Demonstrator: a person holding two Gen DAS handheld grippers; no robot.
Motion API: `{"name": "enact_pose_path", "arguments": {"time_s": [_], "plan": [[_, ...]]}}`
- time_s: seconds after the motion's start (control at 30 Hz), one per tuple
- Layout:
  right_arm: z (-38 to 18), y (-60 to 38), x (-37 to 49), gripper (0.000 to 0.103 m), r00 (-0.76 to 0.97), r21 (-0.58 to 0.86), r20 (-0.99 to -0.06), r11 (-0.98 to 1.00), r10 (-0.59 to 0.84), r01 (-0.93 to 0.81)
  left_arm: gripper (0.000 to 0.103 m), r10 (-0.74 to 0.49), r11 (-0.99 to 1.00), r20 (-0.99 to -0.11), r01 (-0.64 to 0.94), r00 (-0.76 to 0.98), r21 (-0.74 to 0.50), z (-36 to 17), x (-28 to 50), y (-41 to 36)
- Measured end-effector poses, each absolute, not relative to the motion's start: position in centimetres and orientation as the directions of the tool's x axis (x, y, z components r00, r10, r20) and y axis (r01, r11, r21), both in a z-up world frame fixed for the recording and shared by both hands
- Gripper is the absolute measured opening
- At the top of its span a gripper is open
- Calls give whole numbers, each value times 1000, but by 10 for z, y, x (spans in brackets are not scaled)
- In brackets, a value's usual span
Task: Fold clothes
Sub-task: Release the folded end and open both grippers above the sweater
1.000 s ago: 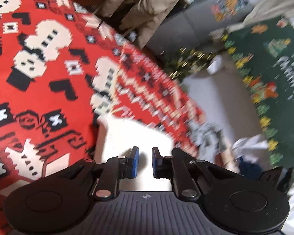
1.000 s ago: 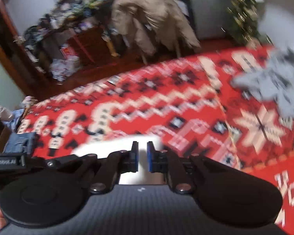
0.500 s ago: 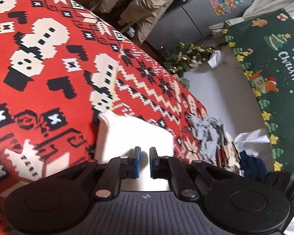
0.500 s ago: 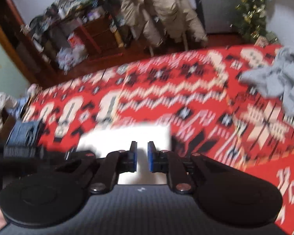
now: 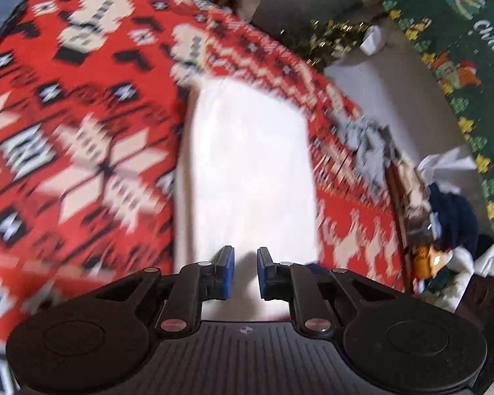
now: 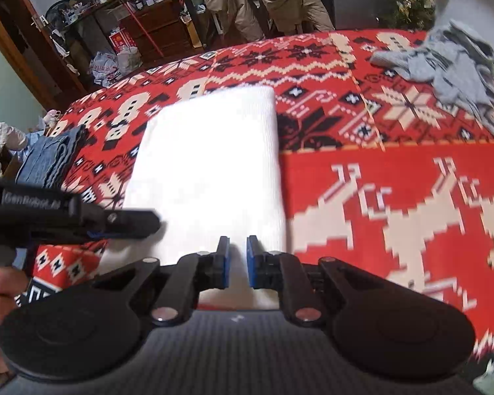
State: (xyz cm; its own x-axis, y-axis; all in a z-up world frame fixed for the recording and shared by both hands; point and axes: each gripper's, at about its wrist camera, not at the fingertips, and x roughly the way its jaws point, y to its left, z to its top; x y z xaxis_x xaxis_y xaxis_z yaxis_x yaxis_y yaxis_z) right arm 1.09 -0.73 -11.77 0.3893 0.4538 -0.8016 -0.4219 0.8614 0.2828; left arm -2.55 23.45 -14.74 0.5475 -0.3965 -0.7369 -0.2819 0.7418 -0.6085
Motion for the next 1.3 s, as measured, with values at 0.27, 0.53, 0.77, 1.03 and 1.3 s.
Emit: {"name": "enact_pose_path", "arguments": {"time_s": [0.27, 0.53, 0.77, 1.03, 1.3], "plan": [[-106, -45, -4, 14, 352, 412, -774, 841, 526, -351, 19, -340, 792, -703, -213, 625, -573, -119, -62, 220], [-115, -25, 10, 13, 343, 435, -768, 833, 542, -342, 15, -287, 842, -780, -242, 557, -483, -140, -43, 200], [-111, -42, -5, 14, 340, 369, -809, 865, 479, -341, 24, -242, 855, -793, -264, 560, -447, -129, -64, 200], [-80, -69, -40, 31, 390, 320, -788, 859, 475, -399, 49, -41, 945, -836, -251, 547, -210, -110, -95, 166], [-64, -78, -76, 96, 497, 258, -740, 873, 453, -413, 74, 149, 974, -709, -224, 689, -13, -91, -124, 130]]}}
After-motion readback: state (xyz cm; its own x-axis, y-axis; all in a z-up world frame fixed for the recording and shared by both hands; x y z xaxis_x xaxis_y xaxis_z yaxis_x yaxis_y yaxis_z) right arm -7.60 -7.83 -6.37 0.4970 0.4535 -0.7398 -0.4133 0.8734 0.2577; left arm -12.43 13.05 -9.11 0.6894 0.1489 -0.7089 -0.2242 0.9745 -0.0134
